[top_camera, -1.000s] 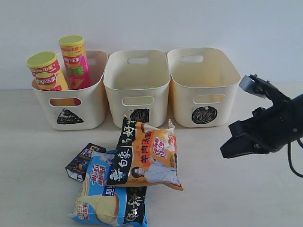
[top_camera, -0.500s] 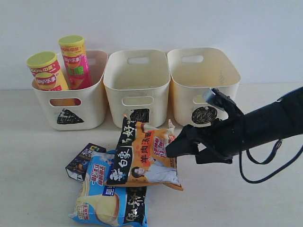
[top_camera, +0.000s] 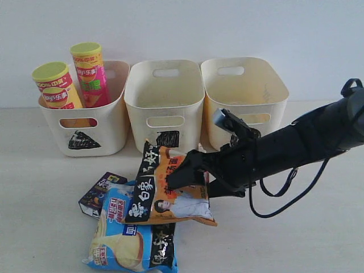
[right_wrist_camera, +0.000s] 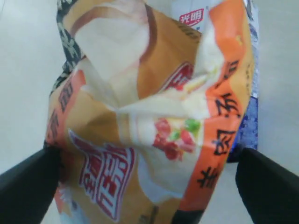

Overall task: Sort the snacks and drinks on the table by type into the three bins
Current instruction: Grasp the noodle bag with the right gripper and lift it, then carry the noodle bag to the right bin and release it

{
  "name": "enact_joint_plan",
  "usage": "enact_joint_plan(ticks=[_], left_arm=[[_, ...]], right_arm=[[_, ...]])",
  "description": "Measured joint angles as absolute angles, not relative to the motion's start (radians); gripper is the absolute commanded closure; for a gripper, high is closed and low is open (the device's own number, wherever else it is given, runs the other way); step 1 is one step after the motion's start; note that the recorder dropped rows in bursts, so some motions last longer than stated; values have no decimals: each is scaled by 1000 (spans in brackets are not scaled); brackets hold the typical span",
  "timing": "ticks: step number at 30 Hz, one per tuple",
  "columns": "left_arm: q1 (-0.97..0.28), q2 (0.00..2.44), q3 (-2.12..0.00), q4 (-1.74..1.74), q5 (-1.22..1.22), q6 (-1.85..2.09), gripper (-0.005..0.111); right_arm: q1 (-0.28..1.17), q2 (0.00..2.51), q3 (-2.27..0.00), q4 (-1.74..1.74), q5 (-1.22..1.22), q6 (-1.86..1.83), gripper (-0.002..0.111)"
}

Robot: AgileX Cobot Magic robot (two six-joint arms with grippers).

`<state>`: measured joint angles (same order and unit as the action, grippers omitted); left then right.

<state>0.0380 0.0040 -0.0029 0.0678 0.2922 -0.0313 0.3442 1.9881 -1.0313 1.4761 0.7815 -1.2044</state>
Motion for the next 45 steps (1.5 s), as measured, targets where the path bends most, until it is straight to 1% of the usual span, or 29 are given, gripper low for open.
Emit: enact_joint_plan(ticks=[4,5,7,8,10,11,13,26,38,41,45], left_arm=[[38,4,-3,68,292,-31,102],[38,4,-3,68,292,-31,102],[38,4,-3,68,292,-31,102],[38,4,-3,68,292,-31,102],[38,4,-3,68,292,-31,102],[38,4,-3,68,292,-31,102],[38,4,-3,68,292,-31,102],[38,4,-3,68,292,-31,102],[38,4,-3,68,292,-31,102],[38,4,-3,68,292,-31,102],[38,4,-3,68,292,-31,102]], right_arm=[[363,2016,-1052,1494,773,-1203,17],[364,2028,-1058,1500,770,-1203,20],[367,2044,-1064,1506,768,-1204,32],[367,2048,-1065,1508,767,-1206,41],[367,2054,-1074,1510,767,-1213,62],[367,2053,-1077,1510,771,-1215,76],[367,2053,-1090,1512,789,-1215,108],[368,2044,-1133,1520,859,-1185,107],[368,1860,-1134,1520,910,-1185,109],[342,1812,-1134,1518,918,-1175,109],[270,1767,-1156,1518,923,-1146,109]])
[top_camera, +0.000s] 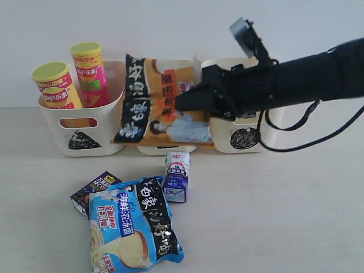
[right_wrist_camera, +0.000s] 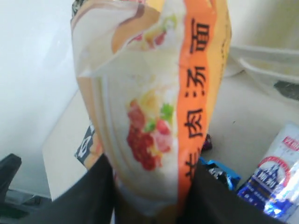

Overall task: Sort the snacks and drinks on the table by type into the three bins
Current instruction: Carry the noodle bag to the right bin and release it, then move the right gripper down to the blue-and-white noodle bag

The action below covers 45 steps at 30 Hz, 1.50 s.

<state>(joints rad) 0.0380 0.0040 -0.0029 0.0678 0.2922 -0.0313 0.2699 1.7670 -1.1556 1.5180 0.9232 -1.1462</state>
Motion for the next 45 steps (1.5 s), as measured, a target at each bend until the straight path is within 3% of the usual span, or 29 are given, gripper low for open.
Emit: enact_joint_plan(ticks=[14,29,33,40,41,45], left_arm=[[38,4,-3,68,292,-31,102],[38,4,-3,68,292,-31,102],[38,4,-3,68,292,-31,102],[38,4,-3,68,292,-31,102],[38,4,-3,68,292,-31,102],[38,4,-3,68,292,-31,102]], right_arm=[[103,1786,-1408,1393,737,-1070,109],[92,1994,-1579,1256,446,-1052,106],[92,2029,-1583,1257,426,-1093,88],[92,2065,-1585,1255,404,-1121,35],[92,2065,-1585,1258,402,-1122,30],[92,2065,-1591,1258,394,-1124,29]])
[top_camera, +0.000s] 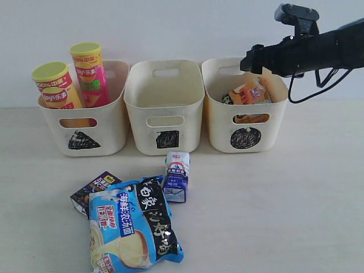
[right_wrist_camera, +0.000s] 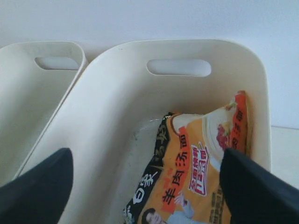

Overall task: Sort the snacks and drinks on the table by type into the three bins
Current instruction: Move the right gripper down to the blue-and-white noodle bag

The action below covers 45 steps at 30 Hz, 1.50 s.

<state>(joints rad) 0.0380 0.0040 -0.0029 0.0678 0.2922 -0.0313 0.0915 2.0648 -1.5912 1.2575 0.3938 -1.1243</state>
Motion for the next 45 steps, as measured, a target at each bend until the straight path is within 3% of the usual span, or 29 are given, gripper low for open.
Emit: enact_joint_plan(ticks=[3,5,9,13,20,25,33,45], left_arm=[[38,4,-3,68,292,-31,102],[38,4,-3,68,292,-31,102],[38,4,-3,68,292,-31,102],[38,4,-3,68,292,-31,102],[38,4,-3,68,292,-31,102],[38,4,-3,68,292,-31,102],[38,4,-3,68,292,-31,102],[38,4,-3,68,292,-31,102]], right_arm=[[92,2065,-1591,1258,393,-1124,30],[92,2065,-1591,1256,393,-1124,37],[92,2042,-1591,1197,438,-1124,66],[92,1986,-1591,1081,494,-1071,108],[98,1872,-1591,702,666,-824,109],[188,1824,-1591,292,777,-515,109],[209,1782,-1451,387,850,-558,109],[212,1749,-1131,828,821,-900,108]])
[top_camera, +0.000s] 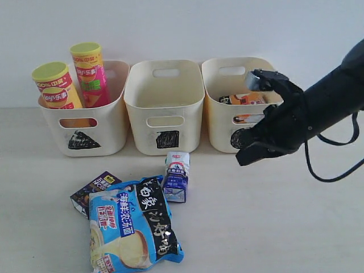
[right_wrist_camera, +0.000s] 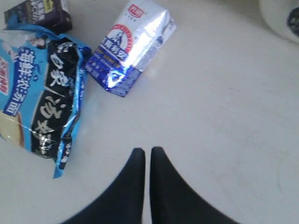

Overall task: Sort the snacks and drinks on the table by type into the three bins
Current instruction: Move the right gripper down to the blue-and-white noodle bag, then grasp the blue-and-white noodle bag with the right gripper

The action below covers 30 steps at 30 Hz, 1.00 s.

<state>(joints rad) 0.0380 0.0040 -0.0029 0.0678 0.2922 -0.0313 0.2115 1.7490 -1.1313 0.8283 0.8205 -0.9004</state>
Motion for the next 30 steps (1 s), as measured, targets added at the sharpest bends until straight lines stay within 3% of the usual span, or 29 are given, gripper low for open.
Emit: enact_joint_plan(ticks=[8,12,14,17,30], left_arm=[[38,4,-3,68,292,-31,102],[38,4,-3,68,292,-31,102],[38,4,-3,68,292,-31,102],[38,4,-3,68,292,-31,102],[38,4,-3,68,292,-31,102]], right_arm=[[319,1786,-1083,933,791,-986,104],[392,1848,-1082,956,738,-986,74],[415,1872,-1082,983,729,-986,48],[438,1896,-1082,1038,719,-986,22],[560,1967,-1082,1089,566,-1001,19]])
